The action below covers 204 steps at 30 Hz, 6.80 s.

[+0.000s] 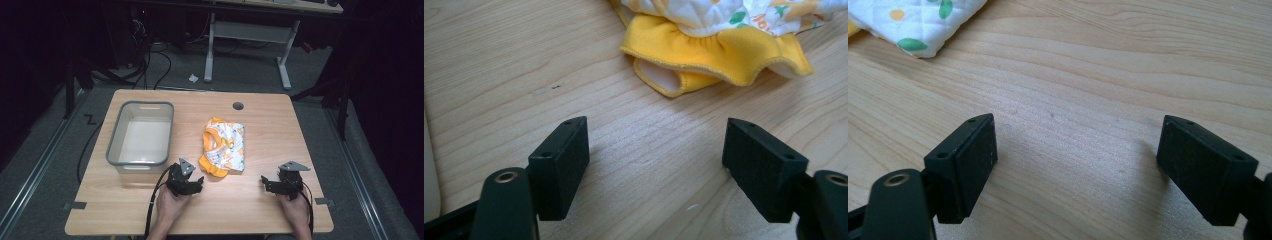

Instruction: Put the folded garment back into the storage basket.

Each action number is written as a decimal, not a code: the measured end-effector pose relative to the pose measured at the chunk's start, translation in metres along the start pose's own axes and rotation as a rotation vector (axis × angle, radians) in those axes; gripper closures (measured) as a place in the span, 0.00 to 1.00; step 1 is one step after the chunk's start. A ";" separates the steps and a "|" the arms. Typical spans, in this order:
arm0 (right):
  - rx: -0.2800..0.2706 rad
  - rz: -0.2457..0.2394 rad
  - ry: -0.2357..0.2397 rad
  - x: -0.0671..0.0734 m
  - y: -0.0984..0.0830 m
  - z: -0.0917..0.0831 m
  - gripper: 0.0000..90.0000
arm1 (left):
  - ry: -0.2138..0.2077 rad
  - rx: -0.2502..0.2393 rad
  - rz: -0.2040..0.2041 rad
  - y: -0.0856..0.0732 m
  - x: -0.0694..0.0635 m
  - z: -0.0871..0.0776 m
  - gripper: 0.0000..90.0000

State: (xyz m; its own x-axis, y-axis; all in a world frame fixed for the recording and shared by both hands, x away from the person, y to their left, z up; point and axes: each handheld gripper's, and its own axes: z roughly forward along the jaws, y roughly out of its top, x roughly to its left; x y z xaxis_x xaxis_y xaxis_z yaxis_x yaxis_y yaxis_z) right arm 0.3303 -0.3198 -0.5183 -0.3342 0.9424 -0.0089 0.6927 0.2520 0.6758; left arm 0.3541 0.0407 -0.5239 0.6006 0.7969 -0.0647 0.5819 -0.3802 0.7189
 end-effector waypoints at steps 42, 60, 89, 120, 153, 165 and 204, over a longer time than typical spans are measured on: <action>0.000 0.000 0.000 0.000 0.000 0.000 0.18 | -0.074 -0.020 0.041 0.045 -0.014 -0.004 0.29; 0.000 0.000 0.000 0.000 0.000 0.000 0.18 | -0.068 -0.009 0.038 0.079 -0.013 0.017 0.28; 0.000 0.000 0.000 0.000 0.000 0.000 0.18 | -0.044 0.045 -0.022 0.098 -0.001 0.060 0.29; 0.000 0.000 0.000 0.000 0.000 0.000 0.18 | -0.068 0.115 0.001 0.091 -0.005 0.078 0.64; 0.002 0.005 -0.004 0.000 0.000 0.000 0.18 | -0.133 0.052 0.007 0.095 -0.011 0.051 0.80; 0.002 0.005 -0.003 0.000 0.000 0.000 0.18 | -0.156 -0.007 0.013 0.100 -0.010 0.030 0.80; 0.002 0.005 -0.003 0.000 0.000 0.000 0.18 | -0.165 -0.121 0.032 0.107 0.010 -0.028 0.80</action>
State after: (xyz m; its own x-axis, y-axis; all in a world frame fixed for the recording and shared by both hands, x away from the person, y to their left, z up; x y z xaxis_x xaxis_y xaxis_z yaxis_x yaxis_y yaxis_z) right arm 0.3306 -0.3199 -0.5181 -0.3288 0.9444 -0.0075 0.6958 0.2477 0.6742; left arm 0.4071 0.0211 -0.4288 0.7053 0.6937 -0.1462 0.4972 -0.3370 0.7995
